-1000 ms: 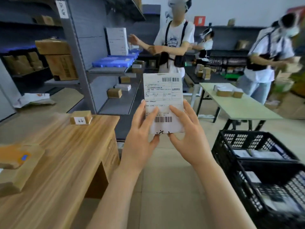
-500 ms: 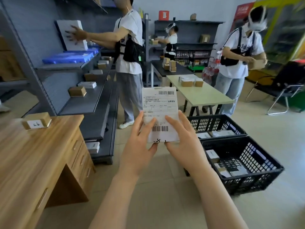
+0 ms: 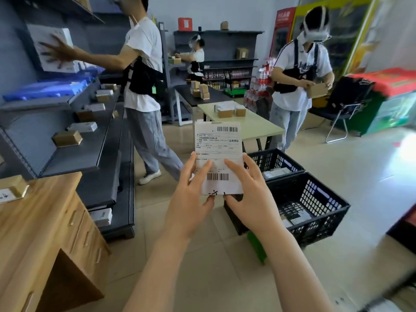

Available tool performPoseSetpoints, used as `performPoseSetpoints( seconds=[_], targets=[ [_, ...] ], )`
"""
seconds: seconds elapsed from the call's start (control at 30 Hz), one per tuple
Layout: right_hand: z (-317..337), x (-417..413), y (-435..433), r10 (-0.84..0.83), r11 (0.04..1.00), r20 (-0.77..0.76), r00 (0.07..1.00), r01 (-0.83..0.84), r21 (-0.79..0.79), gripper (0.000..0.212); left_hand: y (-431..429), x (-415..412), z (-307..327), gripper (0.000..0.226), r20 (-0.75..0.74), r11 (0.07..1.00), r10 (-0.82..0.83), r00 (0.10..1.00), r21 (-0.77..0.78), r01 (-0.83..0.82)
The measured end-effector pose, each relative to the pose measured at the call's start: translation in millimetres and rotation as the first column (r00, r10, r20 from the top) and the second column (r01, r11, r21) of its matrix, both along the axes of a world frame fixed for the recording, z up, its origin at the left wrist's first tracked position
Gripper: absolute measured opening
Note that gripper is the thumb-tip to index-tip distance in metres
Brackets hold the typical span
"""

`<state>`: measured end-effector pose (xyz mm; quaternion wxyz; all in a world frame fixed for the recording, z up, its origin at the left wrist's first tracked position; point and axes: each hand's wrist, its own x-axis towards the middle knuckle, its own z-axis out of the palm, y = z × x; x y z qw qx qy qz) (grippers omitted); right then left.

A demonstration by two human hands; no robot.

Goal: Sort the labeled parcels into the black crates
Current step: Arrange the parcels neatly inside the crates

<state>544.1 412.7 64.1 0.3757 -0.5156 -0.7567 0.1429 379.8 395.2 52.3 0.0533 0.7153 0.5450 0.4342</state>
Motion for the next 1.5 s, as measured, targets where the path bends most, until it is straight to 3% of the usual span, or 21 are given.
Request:
performPoseSetpoints(
  seconds=[0.87,1.17,1.5],
  targets=[
    [-27.7,-95.9,-89.2,-0.330,0.944,-0.063,0.942,0.328,-0.044,0.077,-37.7,-92.3,-17.5,0.075,-0.017,0.939,-0.341,0.940,-0.046,0.340],
    [-30.2,-73.6,-150.4,-0.523,0.852,-0.055,0.850,0.523,-0.019,0.077,-69.5,-53.5,-22.7,0.074,0.091,0.853,-0.512,0.854,-0.061,0.518],
    [-24.3,-9.3,-230.4,-0.699,0.714,-0.028,0.714,0.700,0.022,0.076,-118.4,29.1,-18.4,0.071,0.116,0.687,-0.715,0.689,-0.063,0.724]
  ],
)
